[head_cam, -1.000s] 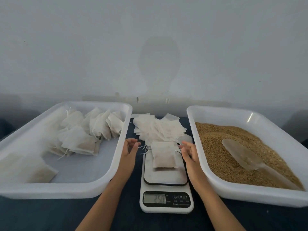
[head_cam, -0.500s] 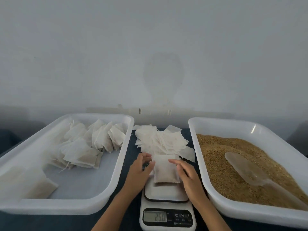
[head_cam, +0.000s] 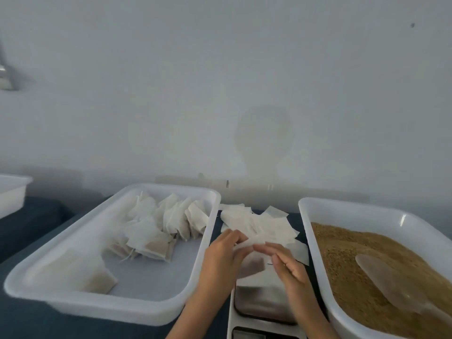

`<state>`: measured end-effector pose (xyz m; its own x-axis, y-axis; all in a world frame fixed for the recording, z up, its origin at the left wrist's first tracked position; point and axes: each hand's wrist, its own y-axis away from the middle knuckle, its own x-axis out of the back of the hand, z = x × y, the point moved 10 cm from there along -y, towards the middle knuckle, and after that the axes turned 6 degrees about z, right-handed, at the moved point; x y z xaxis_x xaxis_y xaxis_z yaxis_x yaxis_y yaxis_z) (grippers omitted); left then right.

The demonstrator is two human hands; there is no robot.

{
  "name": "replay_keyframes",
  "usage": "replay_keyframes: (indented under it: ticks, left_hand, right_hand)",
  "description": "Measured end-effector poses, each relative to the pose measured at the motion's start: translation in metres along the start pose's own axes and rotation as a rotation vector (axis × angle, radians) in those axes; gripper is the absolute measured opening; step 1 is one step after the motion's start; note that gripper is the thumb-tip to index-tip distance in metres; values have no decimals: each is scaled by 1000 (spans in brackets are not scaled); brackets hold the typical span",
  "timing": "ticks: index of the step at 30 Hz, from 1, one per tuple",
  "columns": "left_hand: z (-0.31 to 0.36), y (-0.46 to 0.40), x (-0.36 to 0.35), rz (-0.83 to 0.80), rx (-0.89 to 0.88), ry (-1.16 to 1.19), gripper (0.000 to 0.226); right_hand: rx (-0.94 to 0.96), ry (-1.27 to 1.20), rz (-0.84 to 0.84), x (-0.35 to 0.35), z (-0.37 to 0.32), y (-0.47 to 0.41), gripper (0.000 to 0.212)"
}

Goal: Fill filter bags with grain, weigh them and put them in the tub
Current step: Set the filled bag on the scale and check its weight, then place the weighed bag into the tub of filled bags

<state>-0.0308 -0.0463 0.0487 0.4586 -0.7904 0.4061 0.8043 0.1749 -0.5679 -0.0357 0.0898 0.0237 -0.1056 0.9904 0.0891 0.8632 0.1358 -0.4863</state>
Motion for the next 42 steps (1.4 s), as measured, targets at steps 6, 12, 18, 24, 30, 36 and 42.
replay_keyframes:
  ticks: [6,12,18,24,30,36,42]
  left_hand:
    - [18,5,60,125,-13,-272,19]
    - [-7,-16,157,185,187,-364,14]
    - [-98,-14,210,-10,458,-297,12]
    - [-168,8,215,-320,644,-581,13]
    - [-185,18,228,-445,660,-860,25]
    - [-172,17,235,-470,591,-1138,27]
    - [-169,21,231,-503,558,-1260,20]
  right_hand:
    - [43,-60,-60,-48,-41,-9,28]
    - [60,-80,-248,-134,-74,-37,41]
    - [-172,-9,-491,-234,-40,-36,42]
    - [-561,60,-742,-290,14,-15,41]
    - [-528,229,-861,-307,31,-6,39]
    - [-535,324,-1061,-310,39,15,39]
    - [-452,442,-1227,-309,34,28,46]
